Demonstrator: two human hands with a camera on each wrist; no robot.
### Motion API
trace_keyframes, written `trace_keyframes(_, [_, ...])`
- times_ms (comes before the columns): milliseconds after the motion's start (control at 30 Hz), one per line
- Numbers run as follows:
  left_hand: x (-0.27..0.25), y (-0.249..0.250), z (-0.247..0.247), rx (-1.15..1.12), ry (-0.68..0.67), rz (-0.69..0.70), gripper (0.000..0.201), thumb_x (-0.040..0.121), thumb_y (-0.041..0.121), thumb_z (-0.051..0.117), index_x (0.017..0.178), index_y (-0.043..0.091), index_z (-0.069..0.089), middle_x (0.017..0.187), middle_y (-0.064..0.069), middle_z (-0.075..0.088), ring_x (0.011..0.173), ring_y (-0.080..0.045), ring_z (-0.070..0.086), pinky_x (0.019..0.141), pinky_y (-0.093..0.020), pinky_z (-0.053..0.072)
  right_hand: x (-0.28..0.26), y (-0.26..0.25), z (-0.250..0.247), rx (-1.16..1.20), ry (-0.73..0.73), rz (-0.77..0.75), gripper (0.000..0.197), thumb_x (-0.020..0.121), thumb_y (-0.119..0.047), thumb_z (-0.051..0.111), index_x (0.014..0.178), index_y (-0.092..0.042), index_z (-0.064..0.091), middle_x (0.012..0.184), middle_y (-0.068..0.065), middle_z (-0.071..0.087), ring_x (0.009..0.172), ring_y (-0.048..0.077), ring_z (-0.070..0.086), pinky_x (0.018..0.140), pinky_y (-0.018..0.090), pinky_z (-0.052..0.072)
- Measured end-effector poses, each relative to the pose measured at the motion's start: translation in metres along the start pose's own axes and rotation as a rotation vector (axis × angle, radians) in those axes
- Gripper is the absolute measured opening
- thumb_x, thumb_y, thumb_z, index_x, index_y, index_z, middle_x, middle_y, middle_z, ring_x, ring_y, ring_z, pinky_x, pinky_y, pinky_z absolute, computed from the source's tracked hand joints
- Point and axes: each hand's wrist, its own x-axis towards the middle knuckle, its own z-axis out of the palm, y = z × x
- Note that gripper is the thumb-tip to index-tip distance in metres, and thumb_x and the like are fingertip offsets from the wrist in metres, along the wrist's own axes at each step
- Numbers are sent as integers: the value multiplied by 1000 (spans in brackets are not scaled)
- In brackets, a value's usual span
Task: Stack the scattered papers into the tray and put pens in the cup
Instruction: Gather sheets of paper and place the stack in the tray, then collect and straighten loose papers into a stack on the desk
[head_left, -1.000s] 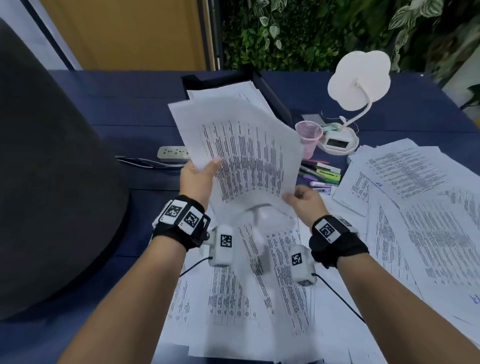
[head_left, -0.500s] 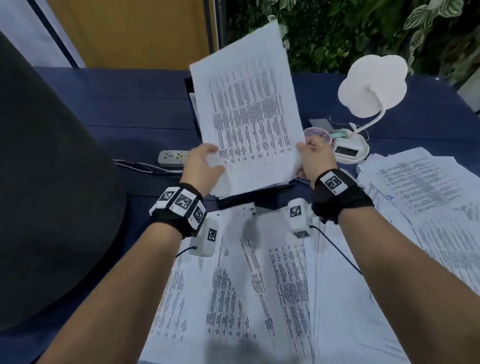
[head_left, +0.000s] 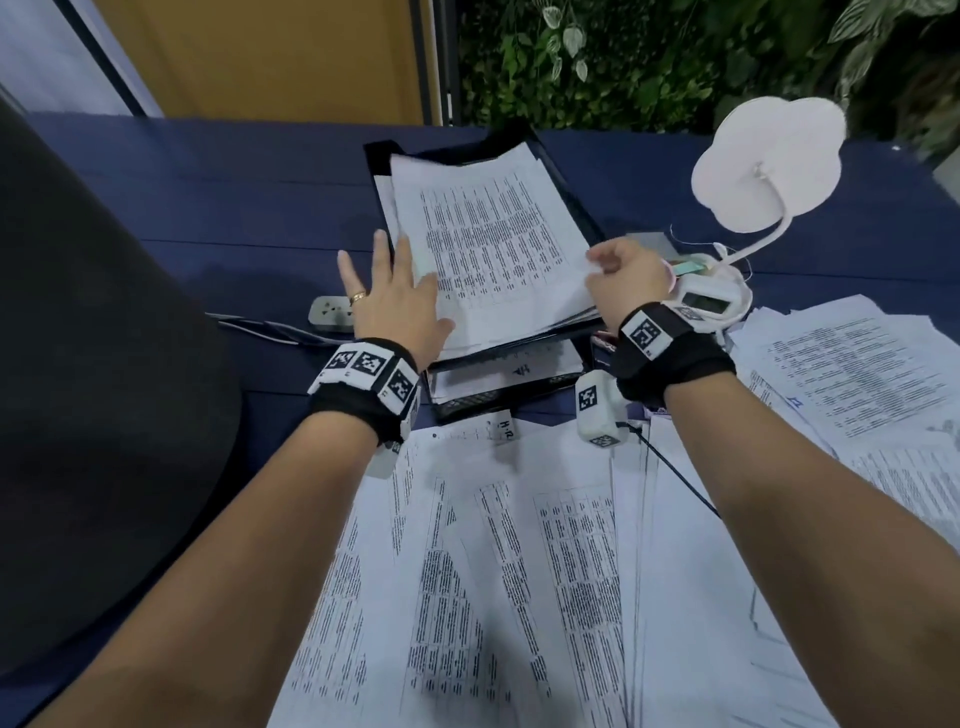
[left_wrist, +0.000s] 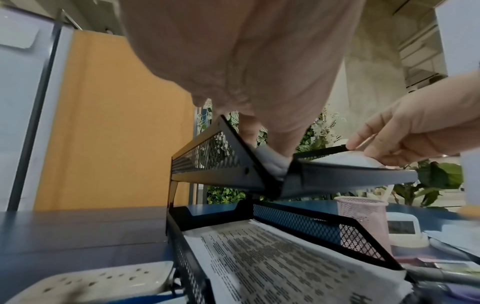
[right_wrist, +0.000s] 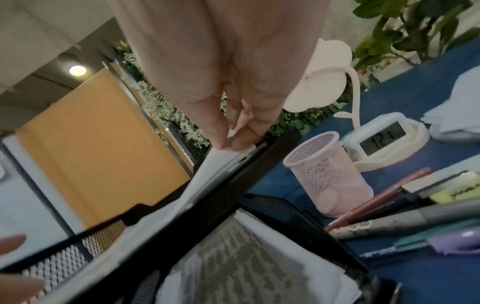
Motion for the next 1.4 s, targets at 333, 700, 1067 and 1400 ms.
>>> trace_keyframes(333, [-16, 5, 14, -34, -35, 173, 49, 93, 63, 27, 122, 40, 59, 134, 17, 53, 146, -22, 10, 108, -65, -10, 2, 11, 5, -232, -82, -4, 28, 92, -10, 52, 117, -12, 65, 112, 9, 68, 104, 24, 61, 81, 17, 37])
trace_keyframes(700, [-24, 4, 20, -141, -41, 207, 43, 98, 51, 29, 123, 33, 60, 135, 11, 51, 146, -20, 6, 108, -60, -15, -23, 5, 19, -783, -104, -179, 30, 89, -21, 49, 113, -14, 65, 135, 6, 40, 124, 33, 34, 104, 45, 27])
trace_keyframes(1067, [-110, -10, 63, -557, 9, 153, 48, 93, 22, 55, 140, 19, 44, 152, -4, 31, 142, -18, 24, 117, -45, 4, -116, 63, 16, -406, -104, -126, 38, 86, -17, 55, 124, -18, 59, 131, 10, 52, 121, 33, 46, 96, 44, 41])
trace_keyframes(1400, [-158, 29, 107, -640, -519, -159, 56, 93, 28, 52, 143, 10, 34, 142, -16, 39, 130, -30, 39, 107, -36, 35, -181, 120, 5, -713, -425, 323, 50, 89, -37, 51, 136, -29, 35, 140, 4, 34, 130, 27, 31, 99, 52, 34])
